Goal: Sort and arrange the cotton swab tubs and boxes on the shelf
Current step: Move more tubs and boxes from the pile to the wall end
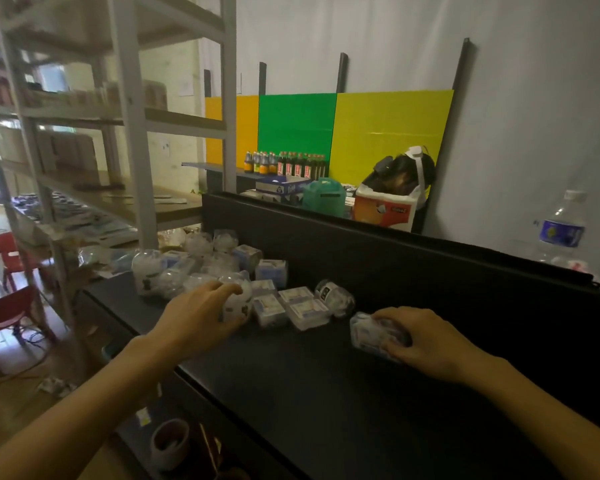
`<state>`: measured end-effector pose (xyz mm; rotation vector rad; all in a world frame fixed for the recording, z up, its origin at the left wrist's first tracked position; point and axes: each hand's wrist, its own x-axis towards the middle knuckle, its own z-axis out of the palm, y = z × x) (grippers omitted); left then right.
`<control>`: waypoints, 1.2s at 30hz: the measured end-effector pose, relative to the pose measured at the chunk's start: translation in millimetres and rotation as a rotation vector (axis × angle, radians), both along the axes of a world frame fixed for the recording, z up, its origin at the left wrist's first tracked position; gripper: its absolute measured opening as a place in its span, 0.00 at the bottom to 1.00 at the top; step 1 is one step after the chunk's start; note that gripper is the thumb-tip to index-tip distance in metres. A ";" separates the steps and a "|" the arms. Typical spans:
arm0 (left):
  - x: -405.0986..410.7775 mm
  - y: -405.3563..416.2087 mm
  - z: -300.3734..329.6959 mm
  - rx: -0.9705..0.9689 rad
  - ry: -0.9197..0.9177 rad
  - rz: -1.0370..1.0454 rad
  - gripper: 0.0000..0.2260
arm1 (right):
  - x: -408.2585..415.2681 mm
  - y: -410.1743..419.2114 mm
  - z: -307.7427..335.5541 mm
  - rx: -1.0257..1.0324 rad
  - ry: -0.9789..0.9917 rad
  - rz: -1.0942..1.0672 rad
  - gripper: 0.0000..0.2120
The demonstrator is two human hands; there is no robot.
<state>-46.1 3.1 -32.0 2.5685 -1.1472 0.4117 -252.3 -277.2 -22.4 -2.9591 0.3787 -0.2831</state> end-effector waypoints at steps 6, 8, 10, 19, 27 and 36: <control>53.8 -17.8 -1.4 0.026 -0.024 0.015 0.29 | 29.1 10.5 10.8 -0.010 -0.022 -0.059 0.24; 70.1 -26.3 -4.4 0.066 -0.028 0.031 0.32 | 32.5 17.5 11.1 0.002 -0.051 -0.099 0.24; 83.8 -32.4 -7.0 0.116 -0.025 0.036 0.34 | 33.8 26.4 10.9 0.012 -0.065 -0.135 0.24; 113.0 -26.0 -11.2 0.112 -0.063 -0.164 0.32 | 11.0 80.0 10.5 0.033 -0.062 -0.329 0.23; 75.7 -21.6 14.5 -0.016 0.043 -0.432 0.33 | -30.1 135.1 18.4 0.022 -0.093 -0.504 0.23; -31.2 -40.3 20.6 -0.050 0.045 -0.763 0.31 | -131.8 166.0 17.0 0.030 -0.151 -0.672 0.21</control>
